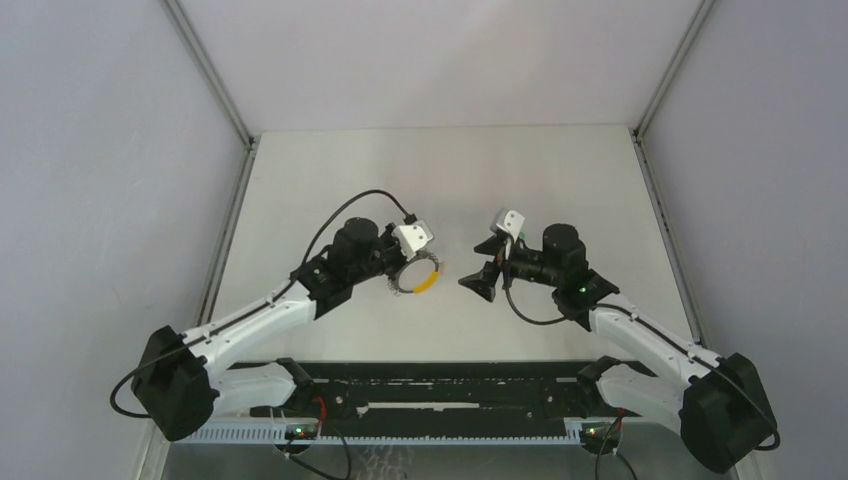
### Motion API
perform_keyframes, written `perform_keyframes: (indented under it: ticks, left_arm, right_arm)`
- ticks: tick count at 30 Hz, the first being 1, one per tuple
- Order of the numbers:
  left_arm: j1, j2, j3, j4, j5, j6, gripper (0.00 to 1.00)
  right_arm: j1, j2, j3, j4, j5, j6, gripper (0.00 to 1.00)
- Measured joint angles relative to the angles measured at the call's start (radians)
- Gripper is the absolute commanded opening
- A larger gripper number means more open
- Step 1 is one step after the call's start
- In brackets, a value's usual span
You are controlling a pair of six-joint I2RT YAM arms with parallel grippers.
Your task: Put the keys on the keyring
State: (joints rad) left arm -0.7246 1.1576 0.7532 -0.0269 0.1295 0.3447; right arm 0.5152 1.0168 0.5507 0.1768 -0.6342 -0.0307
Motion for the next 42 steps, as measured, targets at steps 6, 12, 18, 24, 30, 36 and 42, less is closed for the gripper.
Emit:
perform_keyframes:
  ticks: [6,12,18,24,30,36,42]
  left_arm:
    - [-0.018,-0.033,-0.027,0.006,0.019,0.059,0.00]
    - [-0.028,-0.050,-0.049,0.027,0.055,0.067,0.00]
    - [-0.029,-0.095,-0.119,0.114,0.060,0.057,0.00]
    - [-0.031,-0.121,-0.153,0.179,0.058,0.039,0.00]
    - [-0.031,-0.150,-0.170,0.242,0.057,0.020,0.00]
    - [-0.031,-0.152,-0.172,0.252,0.058,0.012,0.00]
    - [-0.031,-0.157,-0.174,0.256,0.057,0.005,0.00]
  right_arm:
    - [0.060,0.019,-0.014,0.051,0.005,-0.110,0.80]
    - [0.089,0.089,-0.015,0.121,0.006,-0.134,0.76]
    - [0.090,0.137,-0.016,0.185,0.012,-0.085,0.69]
    - [0.092,0.199,-0.016,0.250,0.012,-0.016,0.63]
    - [0.099,0.251,-0.022,0.315,0.024,0.043,0.62]
    - [0.112,0.284,-0.032,0.402,0.027,0.068,0.62]
    - [0.114,0.337,-0.032,0.469,0.023,0.073,0.59]
